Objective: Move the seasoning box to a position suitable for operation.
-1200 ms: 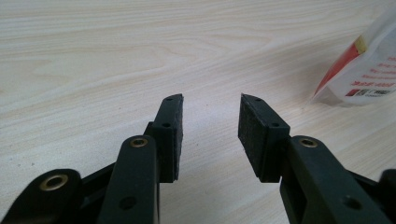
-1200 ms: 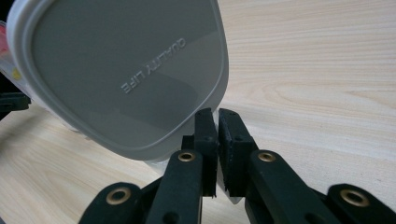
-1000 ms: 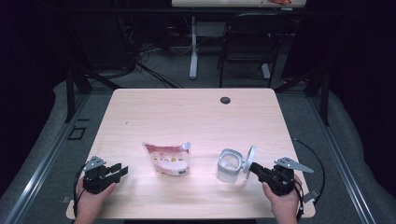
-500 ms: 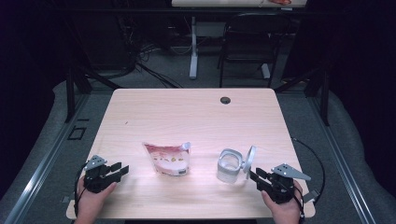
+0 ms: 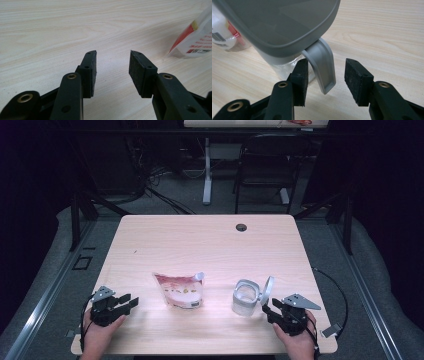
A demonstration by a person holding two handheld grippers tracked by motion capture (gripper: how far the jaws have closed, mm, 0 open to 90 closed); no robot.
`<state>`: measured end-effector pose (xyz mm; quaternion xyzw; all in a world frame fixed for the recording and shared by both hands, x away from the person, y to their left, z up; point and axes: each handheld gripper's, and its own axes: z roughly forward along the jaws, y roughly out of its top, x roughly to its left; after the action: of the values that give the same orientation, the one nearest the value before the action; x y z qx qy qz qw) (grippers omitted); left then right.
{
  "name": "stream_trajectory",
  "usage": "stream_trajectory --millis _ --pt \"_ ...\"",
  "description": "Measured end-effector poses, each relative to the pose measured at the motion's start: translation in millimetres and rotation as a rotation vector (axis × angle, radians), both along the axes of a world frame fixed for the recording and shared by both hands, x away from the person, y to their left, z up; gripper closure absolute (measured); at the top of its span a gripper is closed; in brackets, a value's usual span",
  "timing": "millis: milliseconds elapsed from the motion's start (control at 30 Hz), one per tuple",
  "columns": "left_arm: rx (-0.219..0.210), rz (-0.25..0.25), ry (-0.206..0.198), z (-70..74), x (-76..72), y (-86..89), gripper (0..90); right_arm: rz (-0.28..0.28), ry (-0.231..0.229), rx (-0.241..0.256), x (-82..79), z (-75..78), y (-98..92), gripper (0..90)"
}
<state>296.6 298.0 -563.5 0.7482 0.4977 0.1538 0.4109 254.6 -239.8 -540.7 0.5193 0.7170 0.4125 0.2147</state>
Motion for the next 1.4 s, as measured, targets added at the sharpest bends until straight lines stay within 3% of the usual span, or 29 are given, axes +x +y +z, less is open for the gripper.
stream_trajectory --millis 500,733,900,1333,1400 --pt "0.0 0.023 0.002 -0.2 -6.2 7.2 58.0 -0.013 -0.016 -0.058 5.9 0.3 5.2 56.1" --pt "0.001 0.016 0.001 -1.1 -4.9 5.7 58.1 -0.064 -0.009 -0.066 14.0 -3.4 5.2 62.3" --pt "0.001 0.015 0.002 -1.5 -4.5 4.9 58.1 -0.065 -0.023 -0.081 19.0 -3.9 7.2 70.8" --pt "0.001 0.015 0.005 -1.9 -4.6 5.7 58.1 -0.03 -0.019 -0.05 21.9 -5.3 -0.6 80.4" --pt "0.002 0.015 0.005 -1.8 -4.6 5.7 58.1 -0.022 -0.02 -0.068 21.2 -4.9 -0.3 80.8"
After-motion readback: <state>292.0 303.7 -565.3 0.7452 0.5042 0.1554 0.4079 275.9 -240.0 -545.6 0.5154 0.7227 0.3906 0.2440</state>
